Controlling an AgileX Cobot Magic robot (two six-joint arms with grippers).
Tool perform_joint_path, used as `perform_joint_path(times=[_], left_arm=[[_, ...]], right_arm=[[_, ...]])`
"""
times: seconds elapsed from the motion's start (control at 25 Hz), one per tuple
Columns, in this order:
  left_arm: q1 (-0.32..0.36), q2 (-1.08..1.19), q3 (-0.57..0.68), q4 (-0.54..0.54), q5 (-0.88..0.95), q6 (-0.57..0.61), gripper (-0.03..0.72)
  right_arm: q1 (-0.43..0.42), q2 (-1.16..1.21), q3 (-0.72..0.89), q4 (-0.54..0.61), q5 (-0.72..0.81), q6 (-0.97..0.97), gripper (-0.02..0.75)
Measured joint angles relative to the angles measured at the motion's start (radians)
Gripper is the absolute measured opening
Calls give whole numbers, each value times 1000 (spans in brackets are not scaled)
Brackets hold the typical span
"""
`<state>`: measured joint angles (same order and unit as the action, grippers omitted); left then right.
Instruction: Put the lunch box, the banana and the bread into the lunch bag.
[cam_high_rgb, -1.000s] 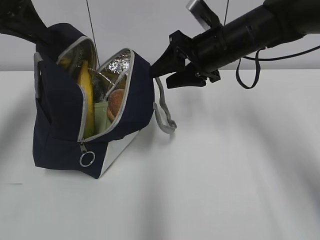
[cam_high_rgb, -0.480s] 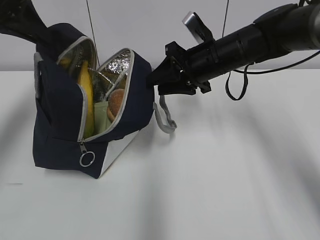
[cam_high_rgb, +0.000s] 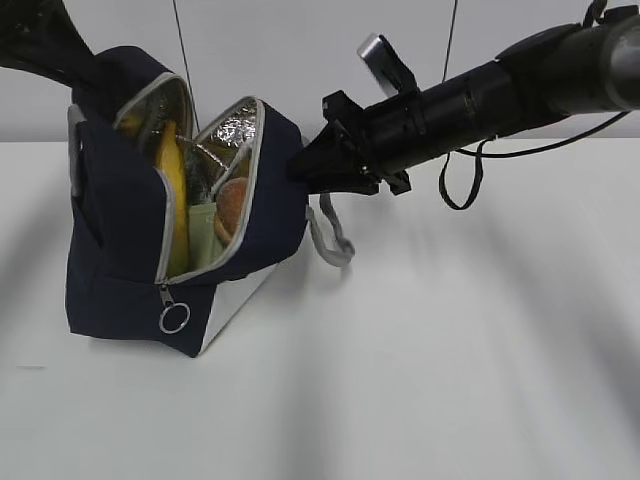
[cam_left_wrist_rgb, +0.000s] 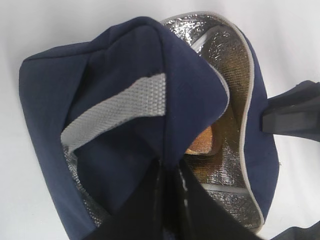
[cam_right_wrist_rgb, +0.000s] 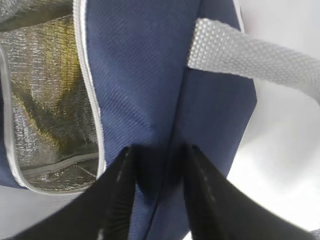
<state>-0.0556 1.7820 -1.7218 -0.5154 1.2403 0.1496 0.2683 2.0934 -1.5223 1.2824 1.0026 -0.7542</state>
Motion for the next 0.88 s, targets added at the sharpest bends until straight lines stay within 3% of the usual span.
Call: perform_joint_path(times=[0.4,0.6,0.88], left_arm=[[0,0,0,0,0,0,-15],[0,0,0,-2,2,0,-15],[-17,0,0,-77,6,11,-15]], right_arm=[[8,14,-3,32,0,-28,57],[8,19,-91,17,65,-8,30],[10,-9,-271,-307,156,254,29]])
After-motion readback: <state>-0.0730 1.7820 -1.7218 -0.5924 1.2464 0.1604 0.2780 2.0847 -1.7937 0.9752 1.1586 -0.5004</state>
